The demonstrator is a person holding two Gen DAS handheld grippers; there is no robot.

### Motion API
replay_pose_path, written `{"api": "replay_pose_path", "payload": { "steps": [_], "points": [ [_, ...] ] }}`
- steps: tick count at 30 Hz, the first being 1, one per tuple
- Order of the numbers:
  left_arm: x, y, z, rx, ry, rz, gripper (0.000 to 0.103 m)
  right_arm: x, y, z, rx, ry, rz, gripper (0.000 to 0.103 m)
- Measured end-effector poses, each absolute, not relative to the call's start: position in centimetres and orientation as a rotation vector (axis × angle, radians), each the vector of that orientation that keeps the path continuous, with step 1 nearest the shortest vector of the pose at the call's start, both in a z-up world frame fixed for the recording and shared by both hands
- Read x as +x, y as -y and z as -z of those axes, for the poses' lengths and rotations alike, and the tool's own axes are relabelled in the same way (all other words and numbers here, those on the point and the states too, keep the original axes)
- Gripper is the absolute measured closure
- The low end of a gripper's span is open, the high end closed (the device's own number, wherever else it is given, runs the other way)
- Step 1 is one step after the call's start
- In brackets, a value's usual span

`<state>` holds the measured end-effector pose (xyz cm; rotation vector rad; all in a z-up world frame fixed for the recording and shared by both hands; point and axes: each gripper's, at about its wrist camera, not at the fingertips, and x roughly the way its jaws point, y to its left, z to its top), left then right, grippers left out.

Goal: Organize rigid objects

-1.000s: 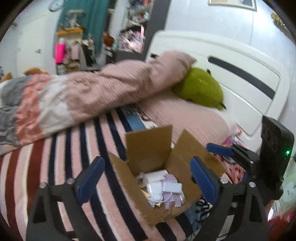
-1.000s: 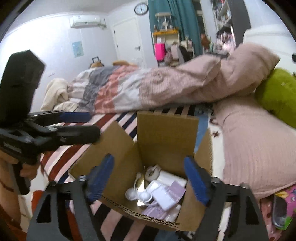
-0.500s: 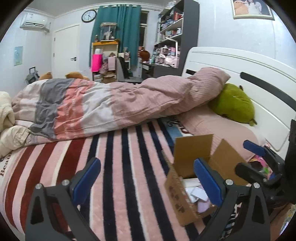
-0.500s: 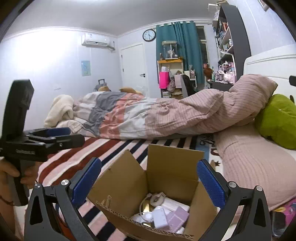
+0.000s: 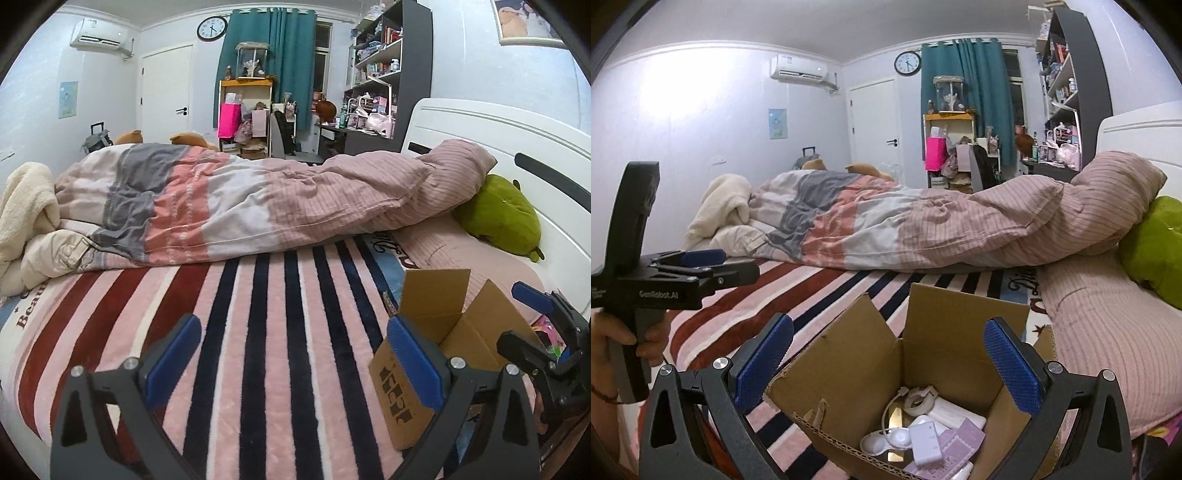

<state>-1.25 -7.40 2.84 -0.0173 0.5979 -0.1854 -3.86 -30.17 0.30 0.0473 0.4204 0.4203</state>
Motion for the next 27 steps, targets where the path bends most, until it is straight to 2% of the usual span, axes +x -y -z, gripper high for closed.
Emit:
{"api": "replay_pose_path", "payload": {
  "steps": [27],
  "points": [
    [-1.05,7.28,-2.84,0.003,-0.596,0.162,0.003,-4.03,31.02,-0.02,0.061,-0.430,-0.404,0.000]
  ]
}}
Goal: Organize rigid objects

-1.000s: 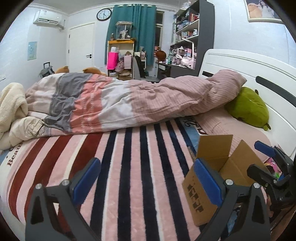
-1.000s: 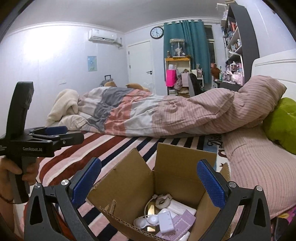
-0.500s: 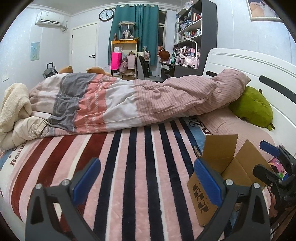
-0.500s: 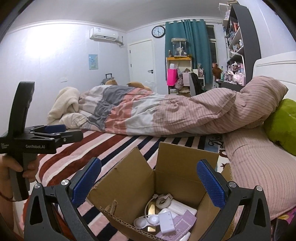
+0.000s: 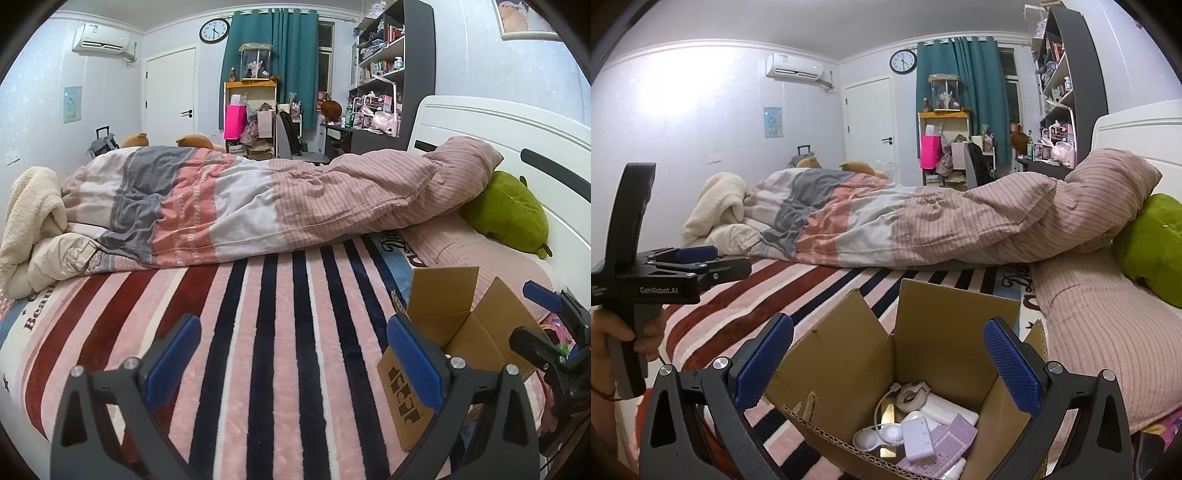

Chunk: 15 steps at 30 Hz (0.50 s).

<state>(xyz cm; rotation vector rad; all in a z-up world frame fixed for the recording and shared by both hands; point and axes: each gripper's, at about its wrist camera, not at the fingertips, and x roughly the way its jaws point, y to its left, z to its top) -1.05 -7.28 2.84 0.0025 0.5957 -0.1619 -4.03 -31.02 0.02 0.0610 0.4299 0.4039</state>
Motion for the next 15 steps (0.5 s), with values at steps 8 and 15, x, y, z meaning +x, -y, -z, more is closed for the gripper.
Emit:
{"api": "replay_pose_path", "payload": {
  "steps": [8,15],
  "points": [
    [-1.20,6.98,-2.82,0.007,-0.595,0.155,0.003,-4.33,30.83,-0.02,0.061,-0.431,-0.399,0.000],
    [-1.15,6.91,-2.82,0.007,-0.594,0.156,0.003,-4.31,30.94,0.03,0.060,-0.432,-0.401,0.000]
  ]
}}
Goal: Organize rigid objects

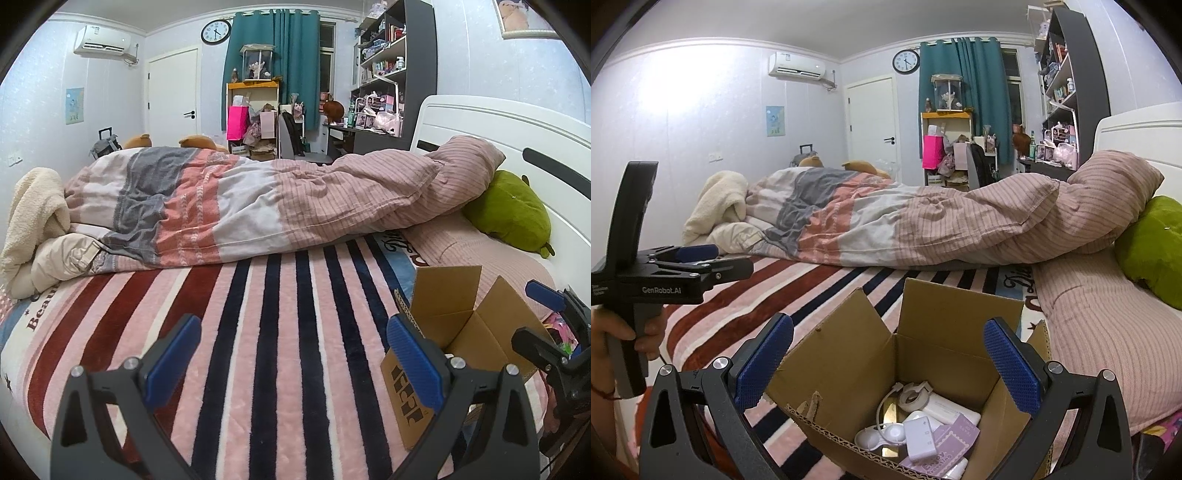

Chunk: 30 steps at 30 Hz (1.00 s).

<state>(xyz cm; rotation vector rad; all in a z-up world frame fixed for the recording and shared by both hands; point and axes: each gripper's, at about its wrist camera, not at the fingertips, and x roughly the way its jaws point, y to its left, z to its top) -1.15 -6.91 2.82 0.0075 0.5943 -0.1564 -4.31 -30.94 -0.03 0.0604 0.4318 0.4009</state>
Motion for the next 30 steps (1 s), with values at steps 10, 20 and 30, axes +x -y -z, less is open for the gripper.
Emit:
{"api": "replay_pose_path", "payload": {
  "steps": [10,20,30],
  "points": [
    [-1.24,6.51,-2.87,0.015,-0.589,0.143,0.003,-4.27,30.84,-0.02,0.058,-0.430,-0.400,0.000],
    [-1.38,6.31,-2.78,0.024,-0.588,0.132,0.003,-4.29,30.84,0.00,0.059,-0.429,-0.402,0.000],
    [-1.33,6.25,-2.79,0.024,-0.587,0.135,0.003,-4.25,30.78,0.00,0.057,-0.430,-0.402,0.000]
  ]
}}
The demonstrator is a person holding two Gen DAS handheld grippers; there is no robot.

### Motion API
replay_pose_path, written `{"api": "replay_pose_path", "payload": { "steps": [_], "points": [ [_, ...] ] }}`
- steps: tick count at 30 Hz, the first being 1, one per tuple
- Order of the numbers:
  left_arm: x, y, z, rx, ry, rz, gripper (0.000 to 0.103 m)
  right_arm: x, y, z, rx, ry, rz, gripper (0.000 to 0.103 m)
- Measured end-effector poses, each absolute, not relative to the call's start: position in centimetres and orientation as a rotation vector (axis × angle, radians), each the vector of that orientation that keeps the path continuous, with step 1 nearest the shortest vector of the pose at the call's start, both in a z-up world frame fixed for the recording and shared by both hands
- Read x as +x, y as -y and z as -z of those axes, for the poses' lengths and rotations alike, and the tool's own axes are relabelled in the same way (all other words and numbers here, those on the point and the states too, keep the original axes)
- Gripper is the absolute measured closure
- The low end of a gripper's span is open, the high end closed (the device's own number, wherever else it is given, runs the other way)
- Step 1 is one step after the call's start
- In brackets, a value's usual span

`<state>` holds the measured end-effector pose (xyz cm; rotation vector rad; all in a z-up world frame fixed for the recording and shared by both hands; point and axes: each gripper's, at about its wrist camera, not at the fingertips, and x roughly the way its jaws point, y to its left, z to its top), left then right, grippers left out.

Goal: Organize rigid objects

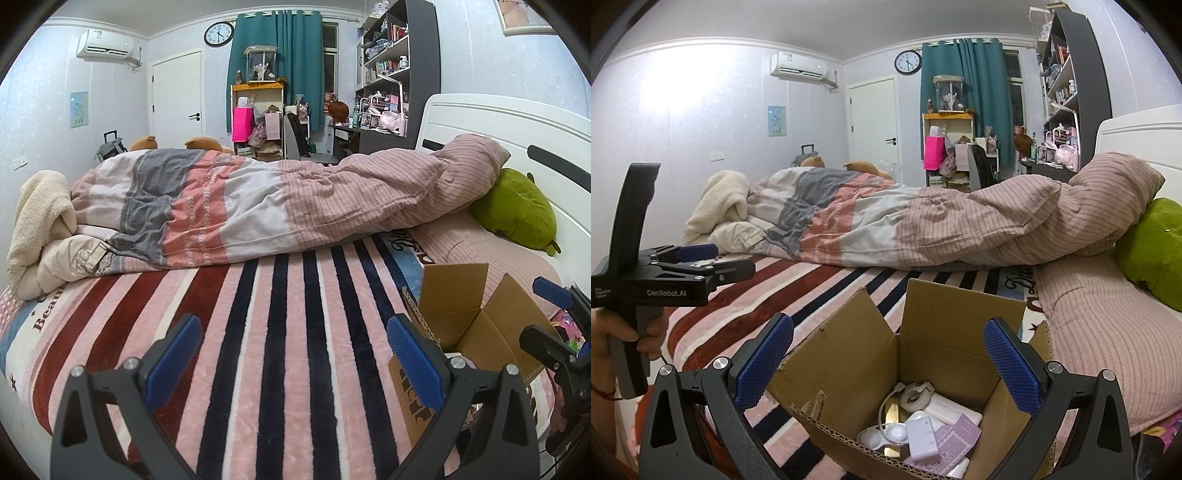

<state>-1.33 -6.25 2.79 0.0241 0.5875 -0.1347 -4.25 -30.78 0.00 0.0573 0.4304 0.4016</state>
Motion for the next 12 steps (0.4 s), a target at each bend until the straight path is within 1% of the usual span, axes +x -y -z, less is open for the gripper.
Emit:
{"api": "replay_pose_path", "payload": {
  "steps": [12],
  "points": [
    [-1.41,6.09,-2.71,0.025,-0.586,0.131,0.003,-4.21,30.76,0.03,0.056,-0.430,-0.402,0.000]
  ]
}}
